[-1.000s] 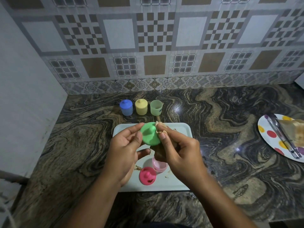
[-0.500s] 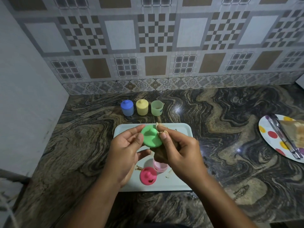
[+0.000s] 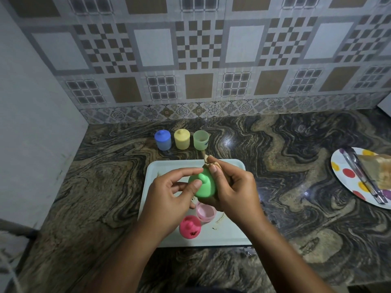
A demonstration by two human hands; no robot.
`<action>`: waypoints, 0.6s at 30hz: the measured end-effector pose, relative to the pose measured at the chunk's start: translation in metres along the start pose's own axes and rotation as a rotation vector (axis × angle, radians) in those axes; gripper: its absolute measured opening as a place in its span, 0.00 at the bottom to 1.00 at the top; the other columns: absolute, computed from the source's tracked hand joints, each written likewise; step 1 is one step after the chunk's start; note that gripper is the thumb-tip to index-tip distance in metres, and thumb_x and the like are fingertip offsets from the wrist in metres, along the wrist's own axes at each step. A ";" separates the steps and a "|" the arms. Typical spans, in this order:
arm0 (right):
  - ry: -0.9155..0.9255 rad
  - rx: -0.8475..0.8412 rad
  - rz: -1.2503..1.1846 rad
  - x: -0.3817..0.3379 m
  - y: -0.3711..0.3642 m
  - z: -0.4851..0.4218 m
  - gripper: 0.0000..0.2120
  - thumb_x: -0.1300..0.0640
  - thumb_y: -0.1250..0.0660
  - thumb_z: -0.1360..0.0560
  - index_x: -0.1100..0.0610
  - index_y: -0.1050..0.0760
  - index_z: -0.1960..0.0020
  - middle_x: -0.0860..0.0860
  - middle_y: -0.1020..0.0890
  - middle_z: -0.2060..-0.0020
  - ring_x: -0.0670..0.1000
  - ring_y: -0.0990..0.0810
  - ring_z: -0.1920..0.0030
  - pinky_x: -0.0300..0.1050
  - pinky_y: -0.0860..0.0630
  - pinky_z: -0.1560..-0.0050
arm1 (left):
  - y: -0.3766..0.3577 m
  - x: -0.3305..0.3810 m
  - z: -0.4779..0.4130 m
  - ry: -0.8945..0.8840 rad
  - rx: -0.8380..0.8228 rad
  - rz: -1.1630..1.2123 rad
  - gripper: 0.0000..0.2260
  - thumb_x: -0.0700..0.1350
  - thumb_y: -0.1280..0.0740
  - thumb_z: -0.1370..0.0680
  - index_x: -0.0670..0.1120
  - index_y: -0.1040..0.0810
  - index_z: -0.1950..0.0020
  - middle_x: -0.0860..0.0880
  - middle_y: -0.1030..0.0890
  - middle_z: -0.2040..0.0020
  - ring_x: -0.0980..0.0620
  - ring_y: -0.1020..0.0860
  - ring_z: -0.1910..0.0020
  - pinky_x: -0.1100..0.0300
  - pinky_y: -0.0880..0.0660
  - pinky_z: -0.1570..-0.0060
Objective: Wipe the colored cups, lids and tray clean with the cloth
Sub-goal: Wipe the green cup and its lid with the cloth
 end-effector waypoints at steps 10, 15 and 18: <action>-0.024 -0.013 -0.077 -0.012 0.004 -0.001 0.13 0.55 0.34 0.19 0.56 0.19 0.37 0.49 0.14 0.44 0.52 0.15 0.45 0.64 0.16 0.58 | 0.010 0.002 -0.015 -0.176 0.003 -0.135 0.12 0.40 0.27 0.25 0.58 0.15 0.50 0.59 0.17 0.42 0.59 0.19 0.43 0.51 0.19 0.46; 0.025 -0.017 -0.048 -0.017 0.008 -0.007 0.14 0.54 0.35 0.19 0.53 0.19 0.35 0.68 0.19 0.50 0.55 0.21 0.58 0.70 0.19 0.60 | 0.016 0.008 -0.015 -0.292 0.077 -0.123 0.08 0.48 0.28 0.26 0.57 0.16 0.49 0.57 0.17 0.42 0.55 0.18 0.42 0.50 0.18 0.53; 0.054 -0.011 0.016 -0.012 0.009 -0.014 0.14 0.55 0.34 0.18 0.53 0.20 0.34 0.64 0.16 0.54 0.53 0.20 0.61 0.67 0.18 0.59 | 0.017 0.008 -0.023 -0.357 0.128 -0.244 0.08 0.44 0.26 0.26 0.54 0.15 0.49 0.58 0.17 0.42 0.61 0.21 0.41 0.62 0.21 0.55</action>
Point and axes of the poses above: each hand's wrist, its own z-axis away from the middle knuckle, its own y-axis out of the back of the hand, x = y × z, the point moved 8 cm from there along -z, towards the middle knuckle
